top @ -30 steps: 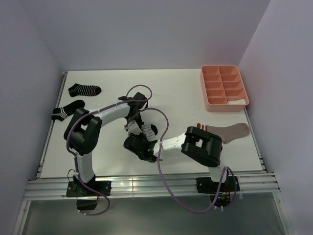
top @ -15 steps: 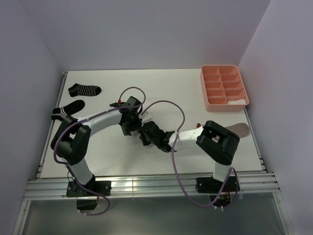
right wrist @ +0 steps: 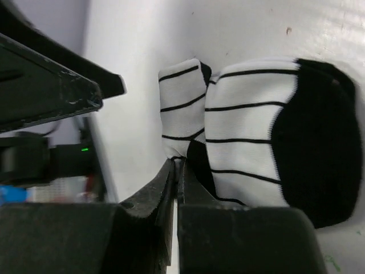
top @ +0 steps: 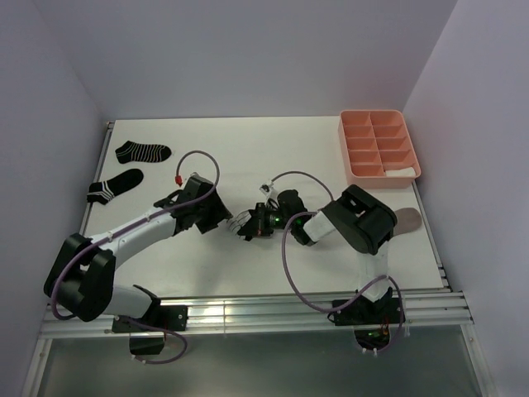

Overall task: Roll the socks
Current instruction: Roll the sock at the center of the board.

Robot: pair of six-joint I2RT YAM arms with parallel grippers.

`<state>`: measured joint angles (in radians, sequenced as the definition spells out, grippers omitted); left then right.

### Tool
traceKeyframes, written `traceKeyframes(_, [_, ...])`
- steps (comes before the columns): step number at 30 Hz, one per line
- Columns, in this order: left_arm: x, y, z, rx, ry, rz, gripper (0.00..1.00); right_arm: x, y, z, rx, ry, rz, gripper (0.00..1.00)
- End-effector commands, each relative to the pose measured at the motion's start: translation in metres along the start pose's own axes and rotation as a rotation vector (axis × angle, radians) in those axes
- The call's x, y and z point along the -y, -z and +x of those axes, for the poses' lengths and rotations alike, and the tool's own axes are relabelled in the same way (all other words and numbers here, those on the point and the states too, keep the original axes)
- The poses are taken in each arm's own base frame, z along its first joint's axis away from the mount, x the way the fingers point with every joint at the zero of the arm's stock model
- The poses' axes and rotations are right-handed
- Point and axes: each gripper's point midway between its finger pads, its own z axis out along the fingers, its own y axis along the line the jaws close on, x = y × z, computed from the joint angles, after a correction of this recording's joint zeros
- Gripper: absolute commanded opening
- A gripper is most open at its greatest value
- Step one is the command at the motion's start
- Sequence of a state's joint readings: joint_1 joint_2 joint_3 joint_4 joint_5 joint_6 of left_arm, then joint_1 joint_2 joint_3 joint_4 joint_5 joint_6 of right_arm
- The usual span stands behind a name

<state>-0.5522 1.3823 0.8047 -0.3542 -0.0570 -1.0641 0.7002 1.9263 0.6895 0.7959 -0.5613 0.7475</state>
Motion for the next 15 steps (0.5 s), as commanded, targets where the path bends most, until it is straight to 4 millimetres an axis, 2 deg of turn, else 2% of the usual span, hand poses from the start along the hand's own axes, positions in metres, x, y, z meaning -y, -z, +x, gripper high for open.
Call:
traceKeyframes(1, [0.018, -0.001, -0.002, 0.013, 0.002, 0.112, 0.62, -0.010, 0.009, 0.024, -0.110, -0.179, -0.151, 0.00])
traceKeyframes(3, [0.014, -0.005, 0.007, -0.016, 0.006, 0.121, 0.60, -0.011, 0.014, 0.019, -0.093, -0.234, -0.192, 0.00])
traceKeyframes(6, [0.008, -0.010, 0.013, -0.035, 0.011, 0.113, 0.59, -0.001, 0.015, 0.019, -0.090, -0.317, -0.202, 0.00])
traceKeyframes(7, [0.006, -0.012, 0.016, -0.049, 0.016, 0.109, 0.59, 0.007, 0.016, 0.020, -0.090, -0.349, -0.193, 0.00])
traceKeyframes(15, [0.003, -0.022, 0.023, -0.070, 0.019, 0.115, 0.56, 0.030, 0.019, 0.023, -0.076, -0.469, -0.162, 0.00])
